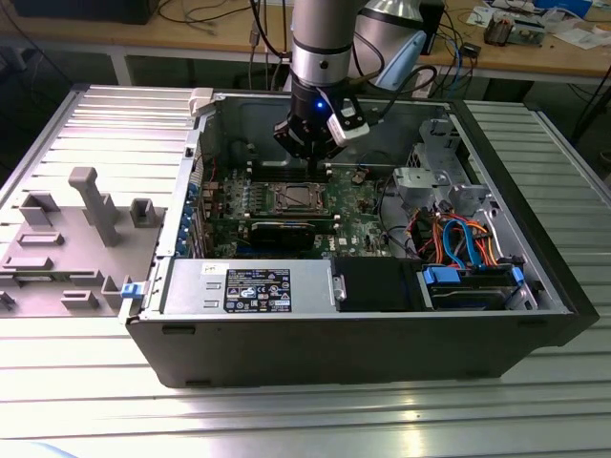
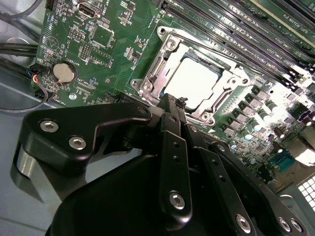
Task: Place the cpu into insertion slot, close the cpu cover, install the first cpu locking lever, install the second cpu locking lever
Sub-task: 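Install the second cpu locking lever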
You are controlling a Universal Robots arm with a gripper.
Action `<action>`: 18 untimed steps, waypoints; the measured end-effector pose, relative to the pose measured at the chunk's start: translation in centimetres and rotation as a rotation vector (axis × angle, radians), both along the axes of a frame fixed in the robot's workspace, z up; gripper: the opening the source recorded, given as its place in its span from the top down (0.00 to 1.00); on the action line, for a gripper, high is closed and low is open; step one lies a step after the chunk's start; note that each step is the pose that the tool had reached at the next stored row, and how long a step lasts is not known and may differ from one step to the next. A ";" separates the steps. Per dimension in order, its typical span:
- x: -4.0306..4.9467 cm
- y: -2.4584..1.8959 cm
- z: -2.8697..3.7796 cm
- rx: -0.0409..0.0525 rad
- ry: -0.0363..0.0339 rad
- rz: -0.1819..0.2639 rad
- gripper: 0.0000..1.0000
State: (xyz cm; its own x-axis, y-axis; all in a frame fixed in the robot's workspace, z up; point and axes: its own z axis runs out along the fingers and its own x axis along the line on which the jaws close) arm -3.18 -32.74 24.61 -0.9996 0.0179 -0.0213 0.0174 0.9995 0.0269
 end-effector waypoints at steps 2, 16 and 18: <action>0.00 0.00 0.04 0.0001 0.0000 0.000 0.89; 0.00 -0.22 0.08 0.0000 0.0000 0.000 0.89; 0.00 -0.25 0.08 0.0000 0.0000 0.000 0.89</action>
